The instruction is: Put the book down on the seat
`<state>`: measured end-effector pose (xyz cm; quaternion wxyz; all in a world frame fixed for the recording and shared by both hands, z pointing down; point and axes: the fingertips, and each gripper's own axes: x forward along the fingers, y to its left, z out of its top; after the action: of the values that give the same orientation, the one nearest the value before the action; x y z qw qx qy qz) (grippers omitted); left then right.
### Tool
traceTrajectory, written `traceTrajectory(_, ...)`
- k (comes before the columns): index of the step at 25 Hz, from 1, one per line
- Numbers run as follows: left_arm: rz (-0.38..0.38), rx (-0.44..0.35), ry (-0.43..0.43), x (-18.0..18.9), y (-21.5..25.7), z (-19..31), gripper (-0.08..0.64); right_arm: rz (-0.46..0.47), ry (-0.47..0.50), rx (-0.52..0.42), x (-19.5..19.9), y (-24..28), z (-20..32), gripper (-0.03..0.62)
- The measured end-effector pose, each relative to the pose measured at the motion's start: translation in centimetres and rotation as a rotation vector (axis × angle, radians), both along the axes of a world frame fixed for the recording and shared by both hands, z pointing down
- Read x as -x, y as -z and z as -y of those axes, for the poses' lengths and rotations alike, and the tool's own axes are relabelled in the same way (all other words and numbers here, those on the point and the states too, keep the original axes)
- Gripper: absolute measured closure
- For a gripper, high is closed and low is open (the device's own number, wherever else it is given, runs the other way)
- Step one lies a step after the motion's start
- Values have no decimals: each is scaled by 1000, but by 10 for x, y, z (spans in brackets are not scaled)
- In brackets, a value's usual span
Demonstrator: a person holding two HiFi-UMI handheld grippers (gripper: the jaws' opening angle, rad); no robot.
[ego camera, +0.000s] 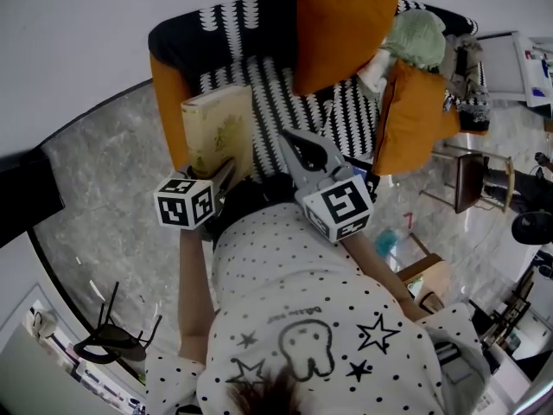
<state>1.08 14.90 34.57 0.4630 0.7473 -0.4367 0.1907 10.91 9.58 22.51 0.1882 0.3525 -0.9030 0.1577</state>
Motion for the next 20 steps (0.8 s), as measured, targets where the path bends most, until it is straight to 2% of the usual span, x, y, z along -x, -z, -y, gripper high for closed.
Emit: traceTrajectory(20,-23,24,-18,-3,-7,3,330,0,-19,-3,-2,3,0,593)
